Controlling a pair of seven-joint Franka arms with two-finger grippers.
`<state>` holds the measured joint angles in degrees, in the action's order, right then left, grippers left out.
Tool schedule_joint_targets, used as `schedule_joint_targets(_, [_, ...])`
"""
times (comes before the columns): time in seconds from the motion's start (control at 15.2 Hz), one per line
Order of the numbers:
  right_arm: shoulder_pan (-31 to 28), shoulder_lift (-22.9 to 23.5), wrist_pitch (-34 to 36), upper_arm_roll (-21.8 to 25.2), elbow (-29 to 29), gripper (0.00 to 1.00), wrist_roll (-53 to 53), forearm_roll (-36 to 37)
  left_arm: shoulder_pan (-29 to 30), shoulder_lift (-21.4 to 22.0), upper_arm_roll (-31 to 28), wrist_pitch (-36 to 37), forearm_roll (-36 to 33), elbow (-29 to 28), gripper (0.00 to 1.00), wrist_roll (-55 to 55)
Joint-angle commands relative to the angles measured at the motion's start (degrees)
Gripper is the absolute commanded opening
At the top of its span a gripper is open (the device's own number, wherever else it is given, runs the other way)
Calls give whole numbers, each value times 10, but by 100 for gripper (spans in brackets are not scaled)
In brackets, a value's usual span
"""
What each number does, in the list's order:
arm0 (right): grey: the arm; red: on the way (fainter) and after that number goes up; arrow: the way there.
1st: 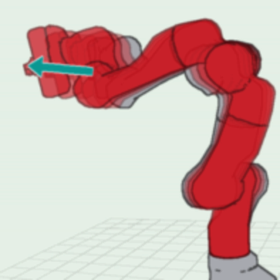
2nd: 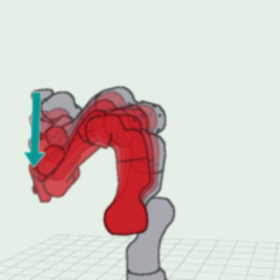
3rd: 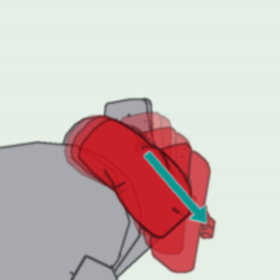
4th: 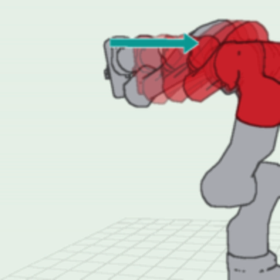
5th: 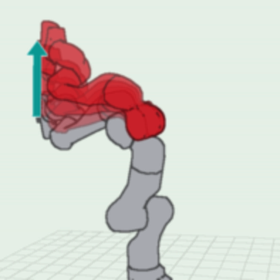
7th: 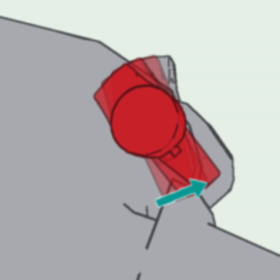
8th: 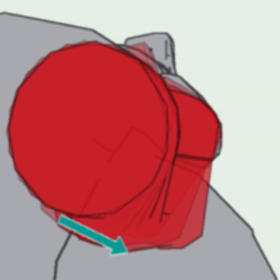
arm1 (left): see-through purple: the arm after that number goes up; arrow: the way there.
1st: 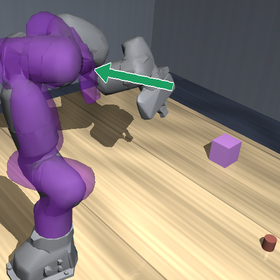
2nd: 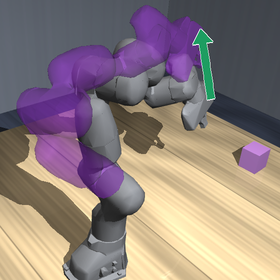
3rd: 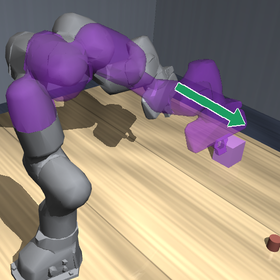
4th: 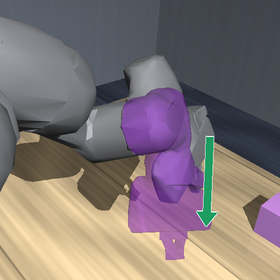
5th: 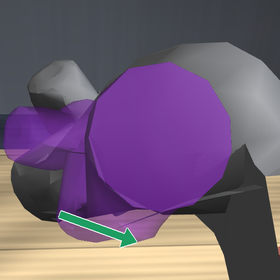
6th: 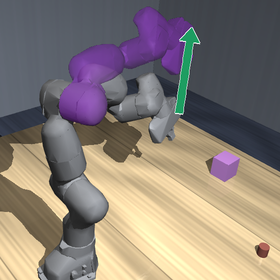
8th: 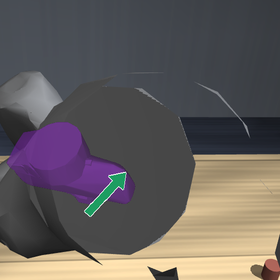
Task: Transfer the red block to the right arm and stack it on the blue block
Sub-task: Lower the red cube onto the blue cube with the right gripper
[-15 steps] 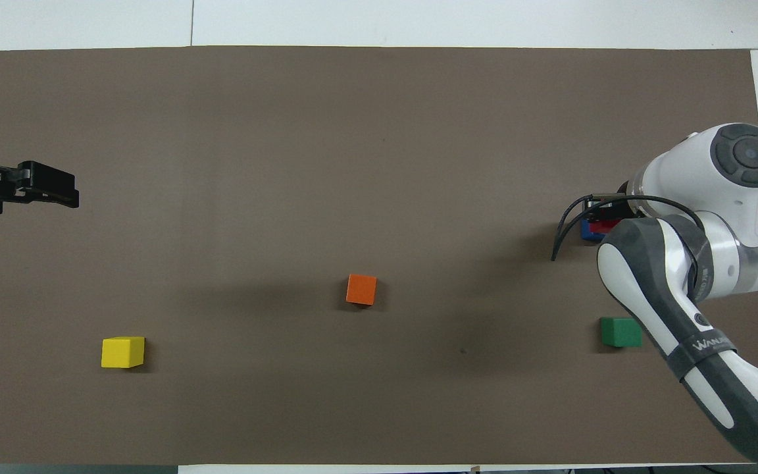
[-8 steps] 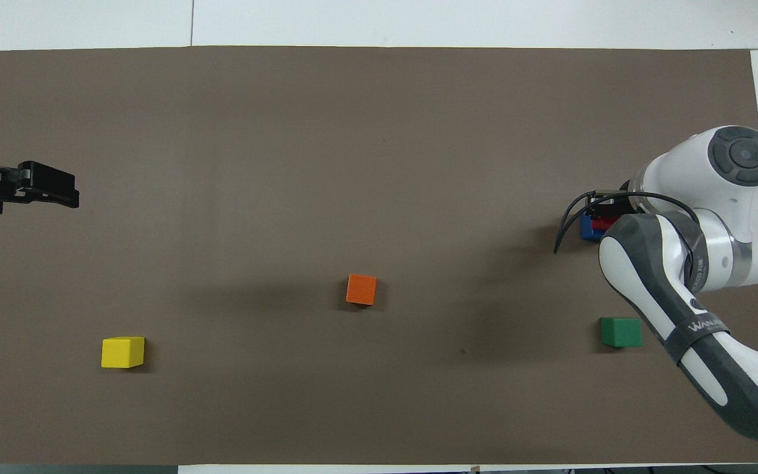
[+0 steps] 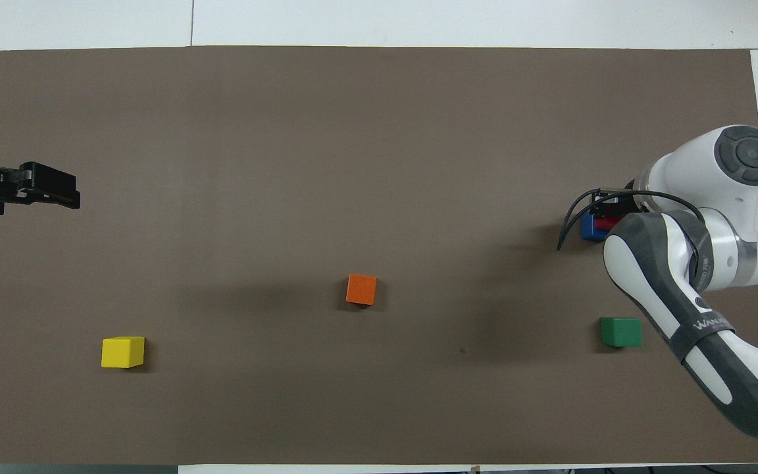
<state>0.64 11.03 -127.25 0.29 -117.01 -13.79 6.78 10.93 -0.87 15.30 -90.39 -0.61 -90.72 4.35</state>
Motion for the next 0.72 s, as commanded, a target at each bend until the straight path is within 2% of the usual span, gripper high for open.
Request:
schedule_joint_targets(0.0, [-8,3,-5,-6,-4,82,-17,7,1,5,0,-3,-13,-8,100,-1])
schedule_joint_targets(0.07, [-8,2,-5,-6,-3,86,-18,7,1,4,0,-2,-13,-6,100,0])
schedule_joint_targets(0.2, [-8,3,-5,-6,-2,74,-13,-3,1,4,0,-2,-13,-4,100,-1])
schedule_joint_targets(0.33, [-3,3,-5,-6,1,76,-16,-9,2,3,0,-5,-14,-3,100,-1])
schedule_joint_targets(0.53, [0,-2,2,-6,13,99,-16,-9,13,3,-3,-6,-17,-3,100,-3])
schedule_joint_targets(0.66, [1,-3,51,-6,51,100,-16,-9,13,3,-3,-7,-18,-3,100,-3])
